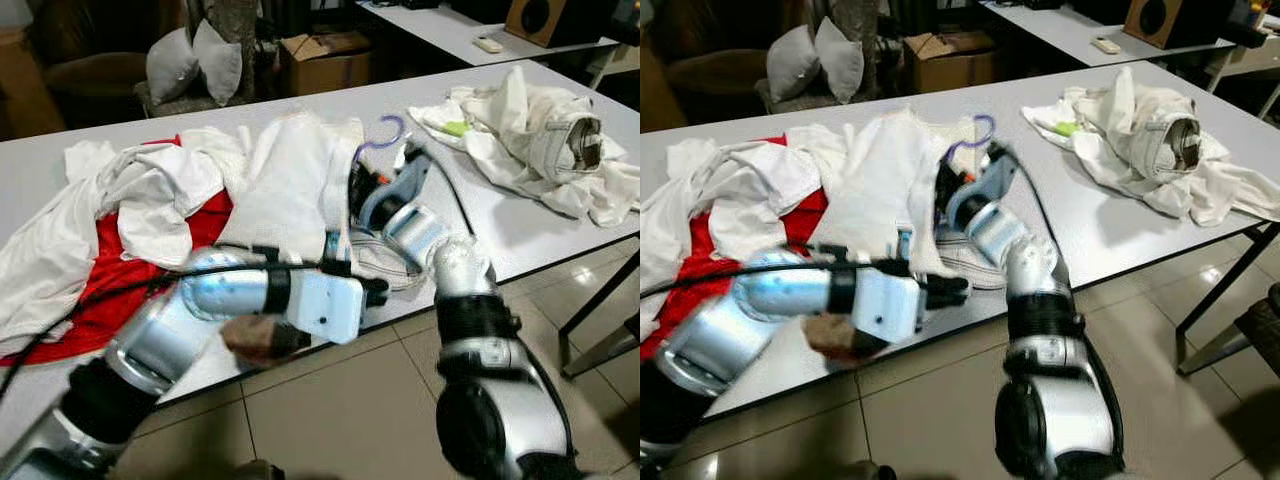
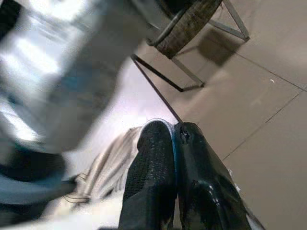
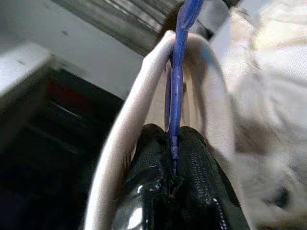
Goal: Hang hanger
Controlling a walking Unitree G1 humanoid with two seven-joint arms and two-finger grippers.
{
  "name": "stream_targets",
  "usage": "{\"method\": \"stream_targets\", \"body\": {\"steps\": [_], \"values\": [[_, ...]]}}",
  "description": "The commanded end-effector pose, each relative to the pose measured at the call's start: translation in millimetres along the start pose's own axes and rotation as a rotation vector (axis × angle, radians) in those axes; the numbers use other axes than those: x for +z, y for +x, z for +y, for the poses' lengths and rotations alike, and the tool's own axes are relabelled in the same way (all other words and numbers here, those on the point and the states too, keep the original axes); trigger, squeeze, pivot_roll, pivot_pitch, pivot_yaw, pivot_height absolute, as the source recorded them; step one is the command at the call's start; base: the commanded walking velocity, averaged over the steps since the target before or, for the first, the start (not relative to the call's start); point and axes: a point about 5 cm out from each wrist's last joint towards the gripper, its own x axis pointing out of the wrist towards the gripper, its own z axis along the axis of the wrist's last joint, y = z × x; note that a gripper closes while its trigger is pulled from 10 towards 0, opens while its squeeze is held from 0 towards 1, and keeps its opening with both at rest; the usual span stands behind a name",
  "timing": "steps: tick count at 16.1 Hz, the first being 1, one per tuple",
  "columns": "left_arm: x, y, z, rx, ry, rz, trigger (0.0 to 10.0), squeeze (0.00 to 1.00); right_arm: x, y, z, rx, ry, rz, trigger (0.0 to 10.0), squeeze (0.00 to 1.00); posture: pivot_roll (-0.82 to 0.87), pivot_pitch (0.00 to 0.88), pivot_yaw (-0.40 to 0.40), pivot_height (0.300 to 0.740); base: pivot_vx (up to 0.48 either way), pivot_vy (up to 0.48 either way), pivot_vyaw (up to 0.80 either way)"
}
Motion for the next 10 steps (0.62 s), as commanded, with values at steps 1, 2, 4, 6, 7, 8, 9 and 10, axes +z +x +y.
{"method": "stream_targets", "body": {"steps": [1,2,4,6,7,8,9,10], "values": [[0,3.3,-0.4,0.005,0.005,0.011,0.0,0.0,-16,13.9,32.1,0.111,0.083,0.028,10.0,0.0,0.02,0.0,0.024,0.74,0.0,0.0,0.0],[2,8.1,1.5,0.044,0.01,0.012,3.8,0.0,-14,15.4,34.9,0.122,0.102,0.024,10.0,0.0,0.02,0.0,0.02,0.74,0.0,0.0,0.0],[2,9.5,1.3,0.046,-0.026,0.0,10.0,0.1,-13,15.7,35.7,0.125,0.103,0.024,10.0,0.0,0.02,0.0,0.02,0.74,0.0,0.0,0.0],[7,7.7,2.8,0.067,-0.124,-0.049,10.0,1.0,-12,16.6,36.3,0.128,0.111,0.028,10.0,0.0,0.02,0.0,0.02,0.74,0.0,0.0,0.0],[8,6.7,1.3,0.057,-0.136,-0.055,10.0,1.0,-12,17.0,36.1,0.127,0.115,0.03,10.0,0.0,0.02,0.0,0.02,0.74,0.0,0.0,0.0],[8,6.3,0.3,0.052,-0.141,-0.058,10.0,1.0,-12,17.2,35.9,0.127,0.116,0.03,10.0,0.0,0.02,0.0,0.02,0.74,0.0,0.0,0.0],[9,4.9,-2.9,0.037,-0.153,-0.07,10.0,1.0,-11,17.1,35.4,0.125,0.116,0.028,10.0,0.0,0.02,0.0,0.019,0.74,0.0,0.0,0.0],[11,2.7,-6.0,0.025,-0.156,-0.083,10.0,1.0,-10,16.8,34.8,0.125,0.115,0.023,10.0,0.0,0.02,0.0,0.02,0.74,0.0,0.0,0.0]]}}
